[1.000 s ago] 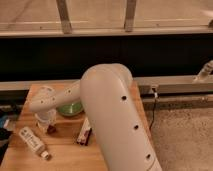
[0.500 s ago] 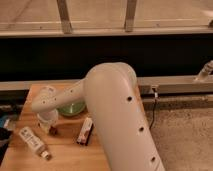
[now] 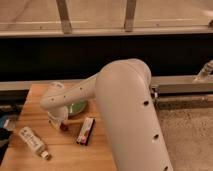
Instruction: Drag the pepper across the table
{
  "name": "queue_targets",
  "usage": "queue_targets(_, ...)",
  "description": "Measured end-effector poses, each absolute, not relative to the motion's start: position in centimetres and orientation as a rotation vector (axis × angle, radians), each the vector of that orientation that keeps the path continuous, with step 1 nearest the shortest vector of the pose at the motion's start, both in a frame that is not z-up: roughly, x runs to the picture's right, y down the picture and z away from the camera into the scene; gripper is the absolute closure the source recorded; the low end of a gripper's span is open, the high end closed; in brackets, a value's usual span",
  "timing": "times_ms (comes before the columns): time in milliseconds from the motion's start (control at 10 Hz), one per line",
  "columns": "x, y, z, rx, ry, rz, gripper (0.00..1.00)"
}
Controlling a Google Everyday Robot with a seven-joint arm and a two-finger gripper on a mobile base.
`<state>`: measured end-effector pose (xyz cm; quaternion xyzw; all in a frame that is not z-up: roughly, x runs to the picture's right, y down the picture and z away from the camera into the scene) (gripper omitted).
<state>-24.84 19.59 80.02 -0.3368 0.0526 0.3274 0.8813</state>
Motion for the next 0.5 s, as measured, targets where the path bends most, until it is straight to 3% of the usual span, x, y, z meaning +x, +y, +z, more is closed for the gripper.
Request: queue_targets(500,-20.4,20.9,79.9,-0.708,0.25,0.712,1.0)
